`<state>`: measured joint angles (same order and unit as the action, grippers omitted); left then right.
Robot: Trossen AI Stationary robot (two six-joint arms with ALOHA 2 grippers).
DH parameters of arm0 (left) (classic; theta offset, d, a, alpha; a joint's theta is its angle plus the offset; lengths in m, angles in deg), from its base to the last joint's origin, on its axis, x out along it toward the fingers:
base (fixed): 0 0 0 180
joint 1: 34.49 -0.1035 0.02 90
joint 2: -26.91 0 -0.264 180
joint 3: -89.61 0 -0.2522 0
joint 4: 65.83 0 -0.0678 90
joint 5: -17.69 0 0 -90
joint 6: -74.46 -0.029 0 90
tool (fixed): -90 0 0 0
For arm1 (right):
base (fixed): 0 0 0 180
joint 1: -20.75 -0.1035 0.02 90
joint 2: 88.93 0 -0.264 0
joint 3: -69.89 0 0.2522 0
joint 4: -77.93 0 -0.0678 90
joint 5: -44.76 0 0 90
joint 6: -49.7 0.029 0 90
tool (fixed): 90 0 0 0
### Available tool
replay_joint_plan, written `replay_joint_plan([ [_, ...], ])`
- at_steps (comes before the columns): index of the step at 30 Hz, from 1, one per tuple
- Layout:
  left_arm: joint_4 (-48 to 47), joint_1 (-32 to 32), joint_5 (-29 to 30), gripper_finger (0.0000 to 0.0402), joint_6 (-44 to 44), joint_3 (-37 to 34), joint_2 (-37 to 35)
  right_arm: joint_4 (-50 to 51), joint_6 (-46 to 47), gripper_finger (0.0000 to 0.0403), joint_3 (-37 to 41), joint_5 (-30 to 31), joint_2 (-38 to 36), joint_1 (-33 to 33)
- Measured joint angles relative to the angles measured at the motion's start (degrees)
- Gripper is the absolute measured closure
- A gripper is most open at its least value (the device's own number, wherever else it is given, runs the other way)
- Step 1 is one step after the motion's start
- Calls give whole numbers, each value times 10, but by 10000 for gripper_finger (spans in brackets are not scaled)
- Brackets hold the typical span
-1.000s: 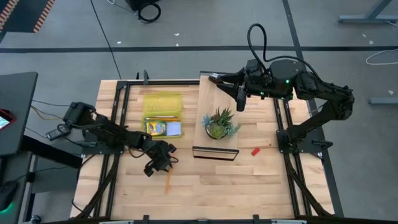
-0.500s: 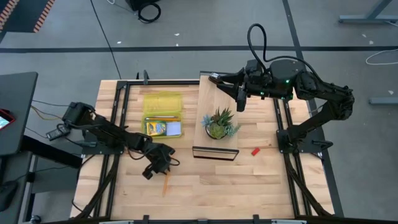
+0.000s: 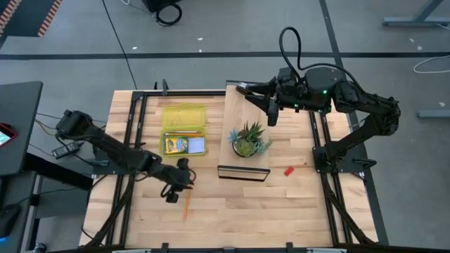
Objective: Pack school essentials
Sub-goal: Put the orange pencil into the yellow supply box
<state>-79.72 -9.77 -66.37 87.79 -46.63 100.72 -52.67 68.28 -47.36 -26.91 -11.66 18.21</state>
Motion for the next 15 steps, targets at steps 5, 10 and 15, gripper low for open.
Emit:
replay_joint_plan([
  [5, -33, 72, 156, 319, 208, 0, -7, 3, -18, 213, 0, -11, 0, 0],
  [10, -53, 112, 207, 317, 340, 0, 9, 3, -50, 213, 0, -26, 0, 1],
  [15, -116, 136, 208, 316, 378, 27, 41, 2, -61, 213, 0, -26, 0, 7],
])
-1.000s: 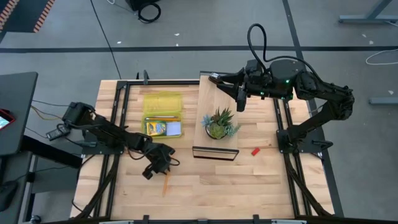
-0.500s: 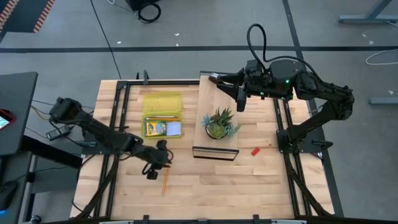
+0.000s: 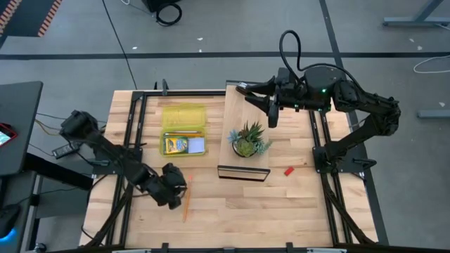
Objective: Pack school essentials
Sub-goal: Put the orange pencil into the yellow supply box
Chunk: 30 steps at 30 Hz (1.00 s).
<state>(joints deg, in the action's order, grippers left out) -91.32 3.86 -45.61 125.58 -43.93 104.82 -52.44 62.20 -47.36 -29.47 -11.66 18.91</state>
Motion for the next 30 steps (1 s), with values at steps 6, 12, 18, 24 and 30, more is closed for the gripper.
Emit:
replay_joint_plan([
  [6, -98, 8, -6, 305, 76, 66, 44, -3, 27, 213, 0, 0, 0, 0],
  [12, -151, 6, -5, 276, 185, 134, 109, -3, 38, 213, 0, 0, 0, 0],
  [18, -233, 5, 2, 267, 322, 198, 191, 0, 36, 213, 0, 0, 0, 0],
  [24, -307, 5, -3, 266, 422, 255, 240, 2, 40, 213, 0, -5, 0, 0],
  [30, -372, 3, -15, 264, 535, 280, 249, 1, 49, 213, 0, -9, 0, 0],
])
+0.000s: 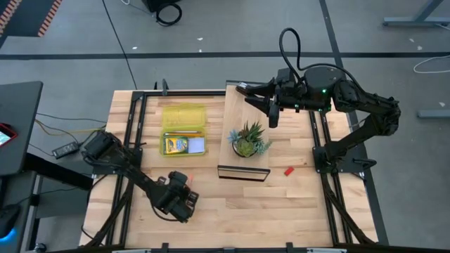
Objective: Pack school essentials
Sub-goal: Put the orange pencil into the yellow supply box
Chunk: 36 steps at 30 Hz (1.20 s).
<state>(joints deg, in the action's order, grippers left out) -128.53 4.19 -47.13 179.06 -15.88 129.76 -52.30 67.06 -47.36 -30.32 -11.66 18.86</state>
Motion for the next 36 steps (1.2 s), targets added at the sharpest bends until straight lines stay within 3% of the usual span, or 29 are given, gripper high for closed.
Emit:
replay_joint_plan([
  [6, -2, -1, -30, 258, 73, 0, 2, -1, 0, 213, 0, -12, 0, 0],
  [15, 29, -16, -40, 241, 83, 0, 2, -3, 6, 213, 0, -30, 0, 0],
  [29, 65, -15, -36, 268, 85, 0, 32, -2, 5, 213, 0, -30, 0, 0],
  [36, 37, -4, -37, 277, 85, 14, 46, -2, 6, 213, 0, -31, 0, 0],
])
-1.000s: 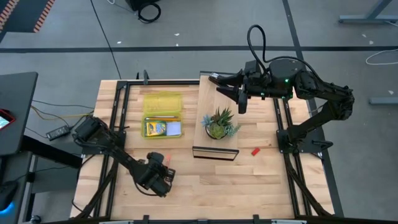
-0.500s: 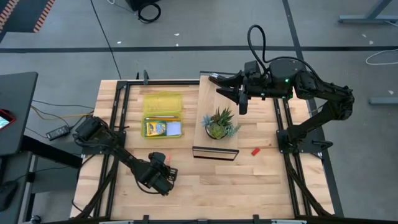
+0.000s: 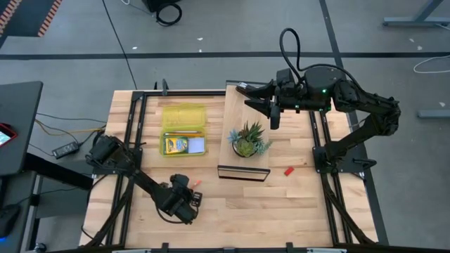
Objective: Pack school essentials
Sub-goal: Put the orange pencil into the yellow supply box
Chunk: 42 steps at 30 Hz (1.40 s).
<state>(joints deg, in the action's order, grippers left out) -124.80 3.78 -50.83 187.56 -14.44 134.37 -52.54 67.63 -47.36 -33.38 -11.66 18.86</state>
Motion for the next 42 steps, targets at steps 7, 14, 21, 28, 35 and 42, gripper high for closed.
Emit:
replay_joint_plan([
  [7, -4, 13, 1, 348, -53, -2, 1, -2, 0, 213, 0, 0, 0, 0],
  [14, -4, 26, 10, 383, -59, -6, 1, -2, 1, 213, 0, 0, 0, 0],
  [21, -10, 26, -4, 393, -99, -7, -13, -2, 4, 213, 0, 0, 0, 0],
  [28, -52, 28, -8, 393, -114, -8, -40, -2, 5, 213, 0, 0, 0, 0],
  [35, -84, 24, 6, 389, -123, -8, -61, -2, 9, 213, 0, 0, 0, 0],
  [42, -133, 14, 32, 392, -163, -7, -106, -3, 8, 213, 0, 0, 0, 0],
])
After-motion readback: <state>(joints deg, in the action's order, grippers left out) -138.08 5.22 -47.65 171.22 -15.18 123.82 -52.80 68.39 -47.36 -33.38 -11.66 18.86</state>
